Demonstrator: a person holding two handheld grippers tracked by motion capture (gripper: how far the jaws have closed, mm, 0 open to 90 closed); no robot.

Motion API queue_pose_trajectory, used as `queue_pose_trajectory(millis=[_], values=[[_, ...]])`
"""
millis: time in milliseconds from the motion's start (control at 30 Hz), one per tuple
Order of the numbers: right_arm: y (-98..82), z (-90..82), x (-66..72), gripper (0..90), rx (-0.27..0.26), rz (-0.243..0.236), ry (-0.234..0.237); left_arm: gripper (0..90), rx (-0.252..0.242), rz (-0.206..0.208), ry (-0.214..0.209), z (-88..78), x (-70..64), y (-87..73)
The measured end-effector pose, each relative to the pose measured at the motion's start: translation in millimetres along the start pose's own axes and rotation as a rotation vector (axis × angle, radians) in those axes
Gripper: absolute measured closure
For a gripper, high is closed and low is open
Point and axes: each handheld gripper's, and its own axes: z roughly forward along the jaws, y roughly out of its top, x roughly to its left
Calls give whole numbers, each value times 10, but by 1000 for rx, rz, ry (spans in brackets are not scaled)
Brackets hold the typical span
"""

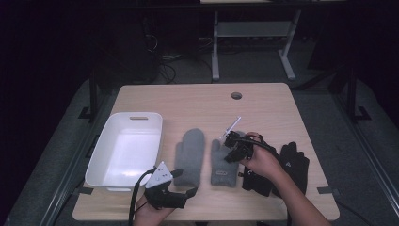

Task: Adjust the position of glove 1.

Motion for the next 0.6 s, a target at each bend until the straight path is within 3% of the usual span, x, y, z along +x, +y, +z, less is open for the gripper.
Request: queue_pose_trajectory(millis=[367,600], values=[[77,-320,104,833,-82,14,11,191,-17,-1,16,-36,6,10],[203,-444,181,832,-106,11,14,190,-35,-8,26,-67,13,22]])
